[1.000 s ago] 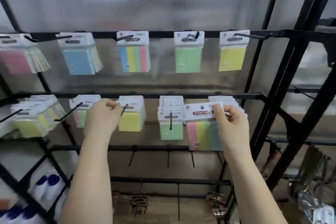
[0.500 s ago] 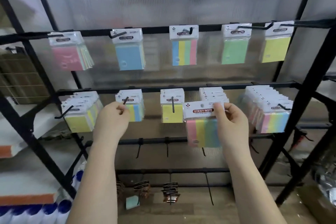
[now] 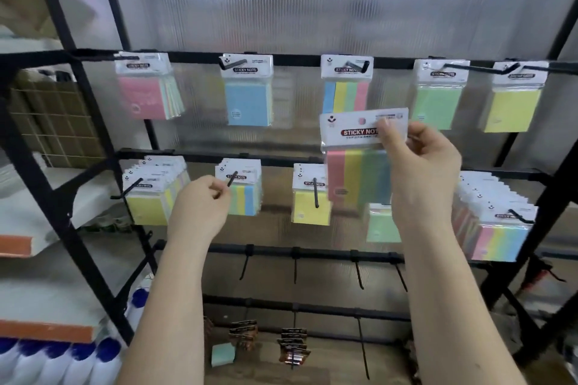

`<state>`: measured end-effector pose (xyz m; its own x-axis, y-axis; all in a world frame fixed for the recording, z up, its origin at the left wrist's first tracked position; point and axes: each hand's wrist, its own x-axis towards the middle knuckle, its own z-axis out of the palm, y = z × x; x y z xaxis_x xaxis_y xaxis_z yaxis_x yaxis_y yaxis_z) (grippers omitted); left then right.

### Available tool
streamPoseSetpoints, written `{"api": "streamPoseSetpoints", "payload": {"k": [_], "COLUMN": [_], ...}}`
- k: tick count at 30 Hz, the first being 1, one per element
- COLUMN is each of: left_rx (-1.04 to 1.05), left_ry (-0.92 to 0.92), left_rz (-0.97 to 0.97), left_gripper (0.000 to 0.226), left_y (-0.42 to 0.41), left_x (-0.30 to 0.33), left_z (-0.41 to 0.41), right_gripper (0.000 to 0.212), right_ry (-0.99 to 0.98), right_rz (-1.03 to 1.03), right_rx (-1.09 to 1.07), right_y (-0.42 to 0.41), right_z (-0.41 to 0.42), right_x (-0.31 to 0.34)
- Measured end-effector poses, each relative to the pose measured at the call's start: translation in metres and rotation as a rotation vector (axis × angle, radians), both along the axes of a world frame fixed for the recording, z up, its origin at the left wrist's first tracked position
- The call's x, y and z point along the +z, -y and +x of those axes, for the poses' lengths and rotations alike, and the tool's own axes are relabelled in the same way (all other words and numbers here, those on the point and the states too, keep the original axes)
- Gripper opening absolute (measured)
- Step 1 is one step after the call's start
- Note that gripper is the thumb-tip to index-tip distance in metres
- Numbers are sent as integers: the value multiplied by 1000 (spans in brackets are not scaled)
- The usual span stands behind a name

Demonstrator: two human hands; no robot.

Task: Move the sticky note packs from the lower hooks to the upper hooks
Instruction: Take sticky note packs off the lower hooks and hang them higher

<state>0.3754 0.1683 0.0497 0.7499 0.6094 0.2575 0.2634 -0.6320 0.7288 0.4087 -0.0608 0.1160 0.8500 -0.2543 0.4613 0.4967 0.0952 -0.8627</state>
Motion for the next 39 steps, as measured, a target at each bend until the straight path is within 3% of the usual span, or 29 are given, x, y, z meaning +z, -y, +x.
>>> {"api": "streamPoseSetpoints", "payload": {"k": [11,25,39], "left_rx": [32,28,23], "left_ry": [22,14,23], "left_rz": [3,-1,-21], "left_gripper": [10,12,14], "left_y": [5,-4,-2], "left_x": [1,7,15], "left_z": [16,11,28], "right_gripper": [18,22,21], "right_ry": [89,65,34], "right_rz": [100,117,-2], "right_rx": [-23,-52,-43], "right_y": [-19,-19,-17], "right_z": [47,67,87], "right_x": [53,49,47]}}
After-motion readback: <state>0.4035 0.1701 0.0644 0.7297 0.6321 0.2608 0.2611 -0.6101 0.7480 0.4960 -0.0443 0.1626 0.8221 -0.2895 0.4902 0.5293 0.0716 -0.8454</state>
